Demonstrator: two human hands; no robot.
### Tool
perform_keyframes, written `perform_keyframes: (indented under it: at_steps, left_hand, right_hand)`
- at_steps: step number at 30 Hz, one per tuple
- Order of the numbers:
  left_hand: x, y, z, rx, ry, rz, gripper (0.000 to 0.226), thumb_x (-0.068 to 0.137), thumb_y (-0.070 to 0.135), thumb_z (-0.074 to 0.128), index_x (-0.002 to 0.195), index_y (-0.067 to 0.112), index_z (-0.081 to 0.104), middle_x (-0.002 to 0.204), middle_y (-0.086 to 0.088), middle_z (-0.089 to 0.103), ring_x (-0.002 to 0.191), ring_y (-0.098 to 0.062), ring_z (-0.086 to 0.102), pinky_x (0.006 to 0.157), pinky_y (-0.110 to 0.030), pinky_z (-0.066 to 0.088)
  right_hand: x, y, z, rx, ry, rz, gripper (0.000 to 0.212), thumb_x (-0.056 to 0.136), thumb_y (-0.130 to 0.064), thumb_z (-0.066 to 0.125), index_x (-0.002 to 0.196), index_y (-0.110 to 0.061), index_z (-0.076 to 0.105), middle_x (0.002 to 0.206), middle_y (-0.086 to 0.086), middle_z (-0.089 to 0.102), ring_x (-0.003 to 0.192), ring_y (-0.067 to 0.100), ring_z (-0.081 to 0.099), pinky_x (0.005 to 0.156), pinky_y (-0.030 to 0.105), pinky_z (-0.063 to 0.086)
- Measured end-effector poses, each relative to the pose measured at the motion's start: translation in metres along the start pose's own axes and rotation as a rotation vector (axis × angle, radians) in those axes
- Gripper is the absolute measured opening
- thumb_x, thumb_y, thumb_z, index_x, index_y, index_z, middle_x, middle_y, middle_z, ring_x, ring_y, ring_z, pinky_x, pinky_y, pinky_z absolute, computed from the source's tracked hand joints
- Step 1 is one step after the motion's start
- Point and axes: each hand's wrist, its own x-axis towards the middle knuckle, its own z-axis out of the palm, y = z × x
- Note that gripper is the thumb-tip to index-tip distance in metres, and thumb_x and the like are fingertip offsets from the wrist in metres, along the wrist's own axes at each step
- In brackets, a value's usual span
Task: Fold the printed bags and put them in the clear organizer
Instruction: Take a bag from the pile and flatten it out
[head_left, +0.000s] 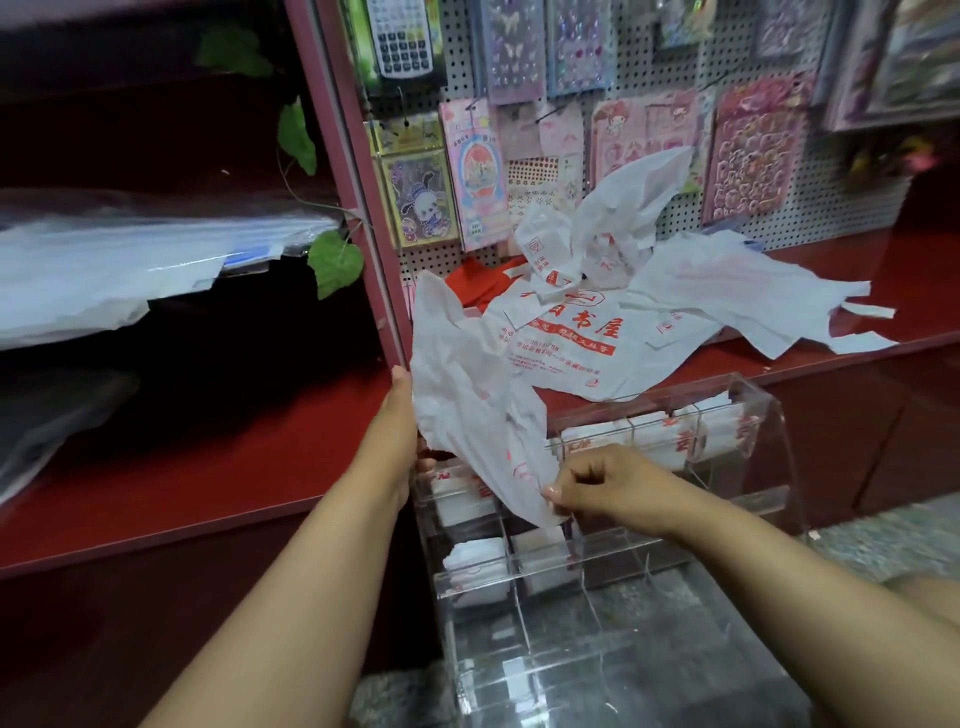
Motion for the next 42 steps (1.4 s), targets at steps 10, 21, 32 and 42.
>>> perform_keyframes:
  at_steps: [10, 21, 32, 42]
  left_hand:
    - [0.007, -0.005, 0.005, 0.039, -0.069, -0.070, 0.075, 0.099, 0.064, 0.014, 0.130, 0.015, 0.060, 0.104, 0.001, 0.071, 0.101, -0.019, 0.066, 0.074, -0.030, 0.050]
    - [0.024, 0.015, 0.030, -0.084, -0.116, -0.223, 0.084, 0.092, 0.075, 0.015, 0.129, 0.013, 0.058, 0.107, -0.009, 0.068, 0.090, -0.024, 0.067, 0.077, -0.034, 0.051]
    - [0.012, 0.011, 0.008, -0.162, -0.008, 0.033, 0.064, 0.102, 0.055, 0.022, 0.104, 0.008, 0.065, 0.097, 0.002, 0.068, 0.087, -0.014, 0.062, 0.071, -0.031, 0.050]
    - [-0.010, 0.015, -0.013, 0.029, -0.134, -0.026, 0.072, 0.101, 0.059, 0.018, 0.100, 0.010, 0.069, 0.074, -0.004, 0.074, 0.064, -0.017, 0.062, 0.061, -0.028, 0.049]
  right_hand:
    - [0.005, -0.029, -0.003, -0.036, 0.293, -0.195, 0.044, 0.079, -0.064, 0.052, 0.120, -0.051, 0.042, 0.119, -0.010, 0.053, 0.108, 0.004, 0.053, 0.089, 0.023, 0.042]
    - [0.057, -0.042, -0.020, 0.177, 0.222, 0.094, 0.048, 0.096, -0.054, 0.041, 0.116, -0.017, 0.065, 0.096, 0.000, 0.066, 0.087, 0.017, 0.064, 0.078, 0.030, 0.050]
    - [0.041, -0.020, -0.037, 0.181, 0.537, -0.088, 0.010, 0.098, -0.042, 0.045, 0.100, -0.038, 0.053, 0.121, 0.001, 0.054, 0.107, 0.015, 0.056, 0.095, 0.038, 0.046]
    - [0.034, -0.036, -0.010, 0.263, 0.137, -0.012, 0.055, 0.096, -0.058, 0.030, 0.100, -0.027, 0.075, 0.107, -0.009, 0.072, 0.105, 0.010, 0.064, 0.103, 0.035, 0.043]
